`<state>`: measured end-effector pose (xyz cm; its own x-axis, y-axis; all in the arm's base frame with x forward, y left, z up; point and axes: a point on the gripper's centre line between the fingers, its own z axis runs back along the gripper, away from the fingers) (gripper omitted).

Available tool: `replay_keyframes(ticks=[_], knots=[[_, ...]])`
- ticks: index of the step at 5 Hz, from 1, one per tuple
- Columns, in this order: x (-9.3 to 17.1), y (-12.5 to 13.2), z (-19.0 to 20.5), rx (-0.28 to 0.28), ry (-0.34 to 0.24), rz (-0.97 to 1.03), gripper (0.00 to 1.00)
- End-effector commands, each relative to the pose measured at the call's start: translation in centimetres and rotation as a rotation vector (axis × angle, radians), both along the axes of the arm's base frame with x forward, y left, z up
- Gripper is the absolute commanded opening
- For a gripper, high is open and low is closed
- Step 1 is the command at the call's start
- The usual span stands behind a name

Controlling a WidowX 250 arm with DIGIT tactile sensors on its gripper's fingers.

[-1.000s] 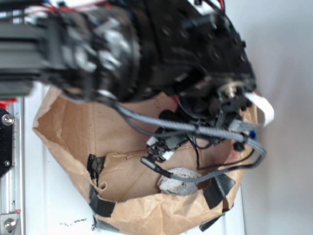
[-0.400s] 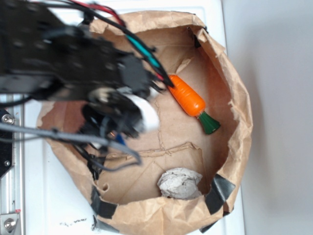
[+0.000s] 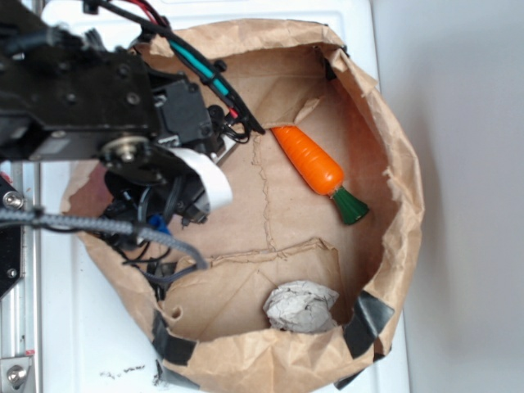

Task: Grab the carrot.

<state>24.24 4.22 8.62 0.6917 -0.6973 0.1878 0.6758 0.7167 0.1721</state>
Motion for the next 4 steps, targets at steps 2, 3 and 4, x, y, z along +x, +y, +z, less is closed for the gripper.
replay_keyframes(ticks=[2, 3, 4], knots=[[0.4, 0.1, 1.2, 0.009, -0.033, 0.019, 1.0], [5.4, 0.4, 0.1, -0.017, -0.014, -0.002, 1.0], [10.4, 1.1, 0.1, -0.009, -0.028, -0.024, 1.0]])
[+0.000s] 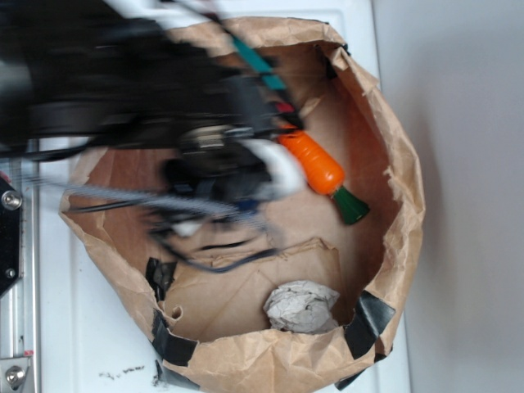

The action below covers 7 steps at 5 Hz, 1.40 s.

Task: Grab the carrot.

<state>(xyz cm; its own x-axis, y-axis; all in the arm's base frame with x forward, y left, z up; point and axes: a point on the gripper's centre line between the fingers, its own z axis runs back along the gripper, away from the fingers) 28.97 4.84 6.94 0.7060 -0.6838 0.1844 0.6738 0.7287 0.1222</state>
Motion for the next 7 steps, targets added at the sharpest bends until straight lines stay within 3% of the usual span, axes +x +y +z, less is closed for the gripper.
replay_keyframes(ticks=[1, 2, 4, 5, 7], knots=[[10.4, 1.4, 1.9, 0.013, -0.084, -0.032, 1.0], [10.2, 1.7, 2.8, -0.007, -0.122, -0.07, 1.0], [2.4, 3.2, 2.7, 0.0, -0.214, -0.28, 1.0], [2.7, 3.5, 2.7, -0.005, -0.196, -0.269, 1.0], [4.7, 2.2, 2.0, 0.038, -0.164, -0.185, 1.0]])
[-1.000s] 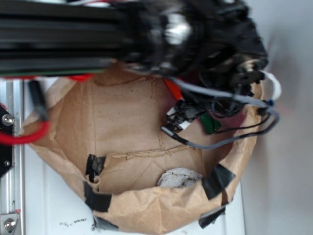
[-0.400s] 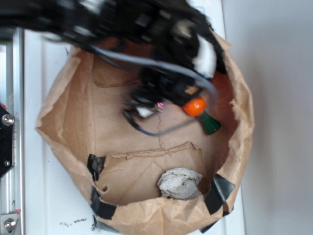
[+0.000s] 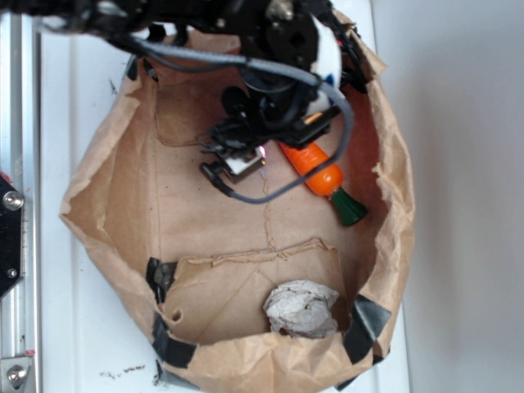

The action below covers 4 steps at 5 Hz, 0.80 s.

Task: Grab the carrot.

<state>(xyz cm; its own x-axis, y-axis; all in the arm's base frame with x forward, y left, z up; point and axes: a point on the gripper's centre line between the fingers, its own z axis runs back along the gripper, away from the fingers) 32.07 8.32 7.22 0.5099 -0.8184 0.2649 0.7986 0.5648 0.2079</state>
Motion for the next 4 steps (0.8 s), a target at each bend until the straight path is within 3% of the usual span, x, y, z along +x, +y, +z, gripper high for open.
replay_keyframes(ticks=[1, 3, 4], knots=[[1.9, -1.9, 1.6, 0.049, -0.05, 0.056, 1.0], [1.3, -2.3, 0.5, 0.066, -0.064, 0.067, 1.0], [1.7, -2.9, -1.3, 0.095, -0.039, 0.085, 1.0]])
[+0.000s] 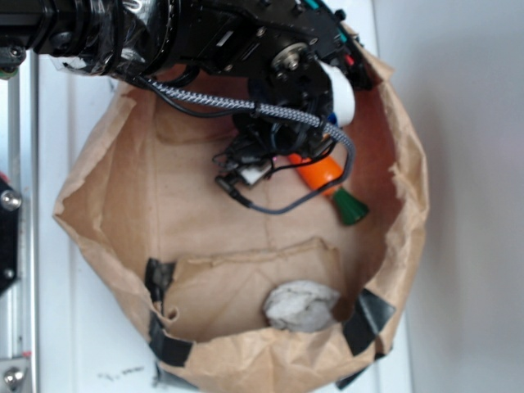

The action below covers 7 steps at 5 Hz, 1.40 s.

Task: Grab the carrot.

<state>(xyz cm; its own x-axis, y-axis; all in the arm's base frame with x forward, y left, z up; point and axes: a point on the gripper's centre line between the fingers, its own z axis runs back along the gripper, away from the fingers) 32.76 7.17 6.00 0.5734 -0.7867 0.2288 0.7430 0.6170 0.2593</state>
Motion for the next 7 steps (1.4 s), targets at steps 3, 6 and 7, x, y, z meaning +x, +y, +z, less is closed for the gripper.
replay_keyframes(ticks=[3, 6, 7], knots=[[1.1, -3.4, -3.1, 0.095, 0.052, 0.008, 1.0], [1.3, -2.4, -3.5, 0.101, 0.037, 0.029, 0.0], [1.3, -2.1, -3.1, 0.085, 0.033, 0.028, 0.0]])
